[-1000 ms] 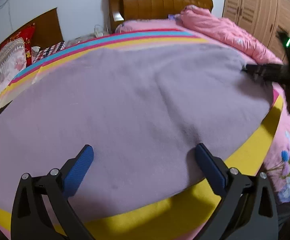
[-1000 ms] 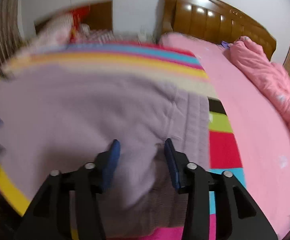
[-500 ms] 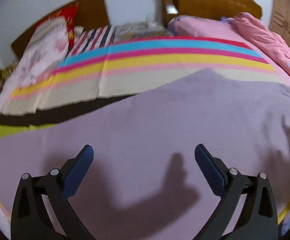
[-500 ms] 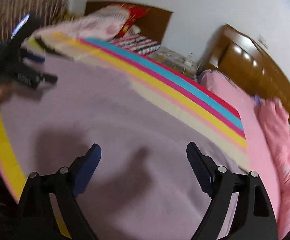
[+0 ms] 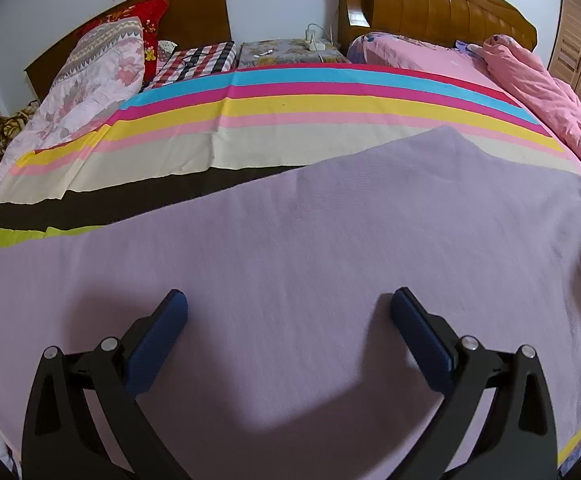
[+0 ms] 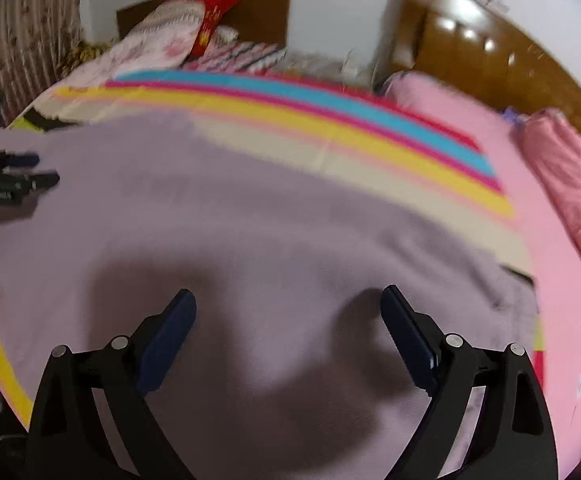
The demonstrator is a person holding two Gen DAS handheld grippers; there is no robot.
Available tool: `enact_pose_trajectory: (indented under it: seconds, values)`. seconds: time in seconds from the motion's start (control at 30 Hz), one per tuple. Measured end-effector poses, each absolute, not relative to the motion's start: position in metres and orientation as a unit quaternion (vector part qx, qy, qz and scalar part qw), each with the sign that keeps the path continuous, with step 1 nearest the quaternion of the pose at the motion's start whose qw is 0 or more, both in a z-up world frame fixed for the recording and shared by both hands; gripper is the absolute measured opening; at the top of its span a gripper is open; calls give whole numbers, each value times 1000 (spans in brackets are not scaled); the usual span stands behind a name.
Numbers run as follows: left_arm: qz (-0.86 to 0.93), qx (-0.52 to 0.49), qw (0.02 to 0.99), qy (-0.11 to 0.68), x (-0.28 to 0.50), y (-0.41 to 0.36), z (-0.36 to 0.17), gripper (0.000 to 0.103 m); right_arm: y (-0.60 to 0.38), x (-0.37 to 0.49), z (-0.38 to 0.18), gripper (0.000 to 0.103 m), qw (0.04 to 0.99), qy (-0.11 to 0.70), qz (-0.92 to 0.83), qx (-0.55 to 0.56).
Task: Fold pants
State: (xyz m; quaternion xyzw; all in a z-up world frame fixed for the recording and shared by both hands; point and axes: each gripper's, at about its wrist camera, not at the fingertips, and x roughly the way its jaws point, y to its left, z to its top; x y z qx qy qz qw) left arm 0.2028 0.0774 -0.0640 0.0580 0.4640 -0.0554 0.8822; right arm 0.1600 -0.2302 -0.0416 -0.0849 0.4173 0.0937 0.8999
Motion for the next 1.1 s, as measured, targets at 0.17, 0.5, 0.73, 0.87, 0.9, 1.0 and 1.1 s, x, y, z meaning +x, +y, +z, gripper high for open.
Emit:
enact_pose_trajectory:
  seconds: [0.17,0.5,0.73,0.87,0.9,1.0,1.1]
  values:
    - [-55,57,883,463,205,77,-63,102,-263,169,-55,93,888,447,2,-107]
    - [-54,50,883,463,205,80,-64,102,-295,162,-66,95,899,436,28,-35]
    - [-38,14,908,418,182,96,-46,101,-307,125,-30,95,939,342,-1,44]
    - [-29,-63,935,347,128,143,-16,101,-346,67,-10,96,944,300,8,141]
    - [-13,-78,939,336,117,161,-13,101,-351,59,-6,96,945,296,2,141]
    - [55,-193,929,310,83,254,-14,101,-362,38,9,96,952,280,-21,125]
    - [90,-375,885,261,36,357,-35,100,-352,44,17,97,951,278,-3,137]
